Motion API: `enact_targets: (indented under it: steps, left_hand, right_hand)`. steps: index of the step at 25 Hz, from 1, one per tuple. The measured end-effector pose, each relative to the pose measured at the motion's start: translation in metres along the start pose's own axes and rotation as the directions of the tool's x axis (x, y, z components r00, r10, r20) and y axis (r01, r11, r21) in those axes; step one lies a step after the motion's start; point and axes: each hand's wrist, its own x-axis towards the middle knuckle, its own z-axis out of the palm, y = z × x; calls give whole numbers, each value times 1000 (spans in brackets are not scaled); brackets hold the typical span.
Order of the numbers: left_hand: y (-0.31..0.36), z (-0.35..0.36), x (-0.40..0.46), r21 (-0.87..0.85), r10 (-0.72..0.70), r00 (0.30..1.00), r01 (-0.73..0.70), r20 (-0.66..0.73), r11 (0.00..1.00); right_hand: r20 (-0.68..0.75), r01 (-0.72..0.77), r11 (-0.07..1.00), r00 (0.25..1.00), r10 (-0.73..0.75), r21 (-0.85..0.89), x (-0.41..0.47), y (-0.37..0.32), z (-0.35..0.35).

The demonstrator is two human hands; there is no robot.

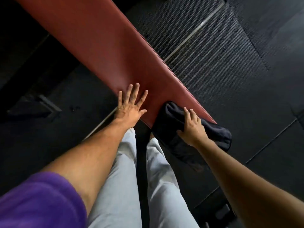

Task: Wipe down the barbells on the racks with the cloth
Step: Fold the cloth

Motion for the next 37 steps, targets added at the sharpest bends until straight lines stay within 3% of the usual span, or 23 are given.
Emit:
enact_targets:
  steps: [3, 8, 12, 16, 18, 20, 22, 26, 30, 34, 37]
  left_hand:
    - [0, -3, 3, 6, 26, 996, -27, 81, 1000]
    - [-8, -34, 7, -84, 77, 954, -55, 289, 995]
    - [-14, -99, -5, -186, 121, 912, -51, 391, 981]
    - [7, -193, -68, -387, 257, 941, -158, 220, 908]
    - [22, -245, -113, -572, 382, 924, -299, 28, 764]
    - [31, -295, -148, -676, 421, 880, -448, -220, 585]
    - [39, -339, -175, -643, 472, 812, -569, -343, 513]
    - [76, -405, -200, -493, 618, 695, -709, -367, 504]
    - [126, -445, -219, -434, 613, 654, -755, -444, 491]
    - [192, -460, -253, -371, 653, 584, -811, -482, 452]
    - [247, -450, -263, -336, 654, 588, -809, -476, 483]
  right_hand:
    - [-122, -38, 996, 992, 27, -86, 10, -7, 13]
    - [-16, -73, 995, 997, 72, -69, -6, -7, -4]
    - [-82, -13, 998, 997, 8, -63, -76, -11, -39]
    - [-211, 142, 981, 971, -112, 132, -173, -19, -93]
    - [-325, 208, 958, 936, -136, 199, -215, -24, -124]
    - [-442, 263, 947, 882, -160, 182, -243, -27, -150]
    - [-532, 307, 937, 828, -177, 165, -269, -33, -174]
    - [-664, 410, 896, 720, -204, 169, -316, -37, -210]
    - [-763, 506, 832, 624, -171, 227, -346, -14, -229]
    - [-673, 459, 815, 730, -118, 355, -369, 56, -215]
    - [-583, 388, 810, 809, -71, 440, -380, 124, -185]
